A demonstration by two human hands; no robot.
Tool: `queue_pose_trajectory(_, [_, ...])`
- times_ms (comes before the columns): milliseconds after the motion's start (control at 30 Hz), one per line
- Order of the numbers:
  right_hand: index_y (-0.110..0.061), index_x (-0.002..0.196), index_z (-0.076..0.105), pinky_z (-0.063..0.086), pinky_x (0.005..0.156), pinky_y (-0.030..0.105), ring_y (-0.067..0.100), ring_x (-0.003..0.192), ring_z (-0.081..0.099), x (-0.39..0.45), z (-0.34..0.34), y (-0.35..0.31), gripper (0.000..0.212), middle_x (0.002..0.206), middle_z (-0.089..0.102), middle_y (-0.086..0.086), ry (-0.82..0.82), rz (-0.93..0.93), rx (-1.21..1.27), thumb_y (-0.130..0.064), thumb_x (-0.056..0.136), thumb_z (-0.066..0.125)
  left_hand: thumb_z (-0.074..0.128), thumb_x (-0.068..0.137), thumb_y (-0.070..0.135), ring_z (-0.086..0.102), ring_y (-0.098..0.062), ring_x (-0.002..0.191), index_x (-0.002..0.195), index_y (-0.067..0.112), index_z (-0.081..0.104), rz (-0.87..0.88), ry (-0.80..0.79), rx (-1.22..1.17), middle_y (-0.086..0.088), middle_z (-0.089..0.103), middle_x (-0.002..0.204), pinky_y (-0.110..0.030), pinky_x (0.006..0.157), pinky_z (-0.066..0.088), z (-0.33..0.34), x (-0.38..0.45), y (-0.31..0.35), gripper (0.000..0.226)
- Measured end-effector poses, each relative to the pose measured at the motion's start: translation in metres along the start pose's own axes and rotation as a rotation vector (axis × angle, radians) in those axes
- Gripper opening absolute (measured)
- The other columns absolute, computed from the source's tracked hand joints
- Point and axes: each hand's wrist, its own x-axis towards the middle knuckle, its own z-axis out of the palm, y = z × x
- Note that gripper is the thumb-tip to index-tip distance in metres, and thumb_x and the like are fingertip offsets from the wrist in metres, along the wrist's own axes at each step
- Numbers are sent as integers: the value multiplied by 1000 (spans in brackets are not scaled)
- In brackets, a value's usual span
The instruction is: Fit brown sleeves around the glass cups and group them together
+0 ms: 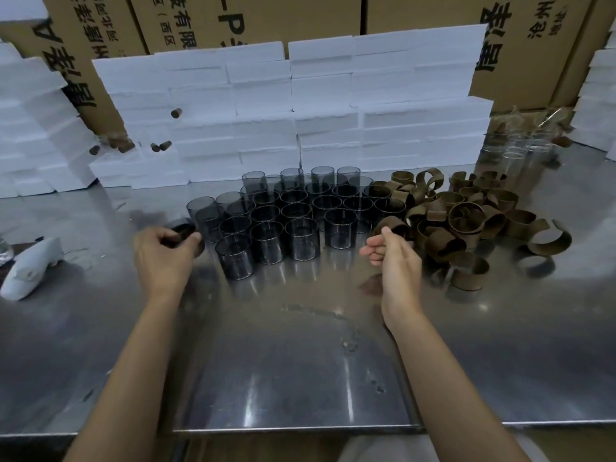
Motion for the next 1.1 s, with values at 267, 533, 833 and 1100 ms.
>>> queue_pose_trajectory(267, [-11, 83, 68, 46, 67, 8, -6, 64, 60, 1, 0, 1, 30, 65, 68, -8, -9, -25, -27, -21, 106, 52, 80, 88, 19, 44, -34, 136, 117, 7, 67, 127, -37, 52, -22, 44, 145, -32, 110, 36, 3, -6, -12, 34])
queue_pose_trajectory(533, [-11, 82, 68, 46, 74, 17, -5, 65, 61, -2, -3, 0, 31, 66, 68, -7, -15, -20, -41, -20, 106, 50, 86, 77, 45, 47, -15, 100, 95, 22, 56, 355, -311, 36, -2, 42, 116, -28, 89, 41, 19, -47, 0, 42])
queue_pose_trajectory(833, [-15, 81, 67, 48, 94, 36, 13, 93, 65, -5, -1, 0, 25, 76, 70, -5, -60, -12, -58, -23, 103, 57, 90, 72, 41, 65, -13, 95, 105, 44, 50, 228, -216, -340, 6, 64, 109, -46, 68, 57, 1, -62, 27, 52])
queue_pose_trajectory(1100, [-13, 112, 72, 54, 82, 32, 21, 94, 72, 4, -4, -9, 67, 102, 78, 5, -242, 101, 34, -74, 87, 55, 87, 69, 24, 75, -22, 93, 131, 19, 58, -121, -959, -737, -5, 77, 101, -27, 74, 60, 60, -117, 112, 69])
